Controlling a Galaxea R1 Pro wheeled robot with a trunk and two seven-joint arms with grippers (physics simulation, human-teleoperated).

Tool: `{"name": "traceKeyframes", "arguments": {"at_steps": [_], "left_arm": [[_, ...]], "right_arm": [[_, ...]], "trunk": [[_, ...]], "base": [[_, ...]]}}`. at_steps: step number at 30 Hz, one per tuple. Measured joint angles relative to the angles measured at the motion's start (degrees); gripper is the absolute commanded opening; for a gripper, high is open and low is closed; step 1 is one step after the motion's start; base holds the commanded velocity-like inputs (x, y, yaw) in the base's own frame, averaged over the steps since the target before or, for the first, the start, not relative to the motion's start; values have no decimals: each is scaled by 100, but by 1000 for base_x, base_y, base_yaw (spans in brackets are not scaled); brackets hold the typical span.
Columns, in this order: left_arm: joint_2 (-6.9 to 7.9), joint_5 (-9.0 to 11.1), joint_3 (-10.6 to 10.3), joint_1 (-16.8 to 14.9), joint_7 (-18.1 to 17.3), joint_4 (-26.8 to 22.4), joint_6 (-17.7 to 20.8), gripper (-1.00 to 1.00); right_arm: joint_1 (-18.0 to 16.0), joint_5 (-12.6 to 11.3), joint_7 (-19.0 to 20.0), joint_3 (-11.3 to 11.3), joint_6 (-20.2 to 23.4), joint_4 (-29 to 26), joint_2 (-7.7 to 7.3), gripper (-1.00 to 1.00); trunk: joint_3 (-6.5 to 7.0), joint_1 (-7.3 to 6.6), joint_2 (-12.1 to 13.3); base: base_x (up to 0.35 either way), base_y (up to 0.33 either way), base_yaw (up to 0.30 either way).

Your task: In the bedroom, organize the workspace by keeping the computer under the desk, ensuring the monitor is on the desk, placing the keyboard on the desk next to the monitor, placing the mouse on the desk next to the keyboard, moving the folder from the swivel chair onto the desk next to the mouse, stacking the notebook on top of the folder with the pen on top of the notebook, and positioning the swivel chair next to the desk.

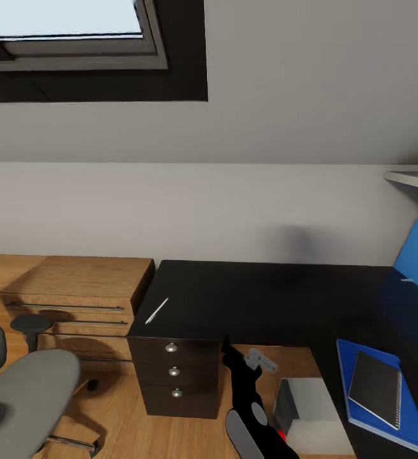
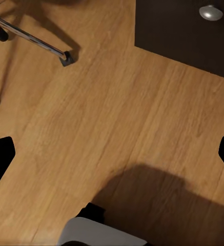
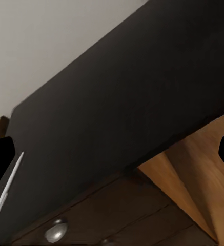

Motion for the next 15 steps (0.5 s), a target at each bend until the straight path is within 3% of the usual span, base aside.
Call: {"name": "traceKeyframes", "arguments": {"at_steps": [5, 15], "left_arm": [[0, 0, 5, 0, 0, 0, 0, 100], [0, 0, 6, 0, 0, 0, -9, 100]], "right_arm": [[1, -1, 133, 228, 24, -12, 0, 100], [1, 7, 172, 267, 3, -44, 0, 100]], "trunk": [[55, -67, 122], [55, -67, 122]], "base": [[0, 0, 6], [1, 2, 0]]}}
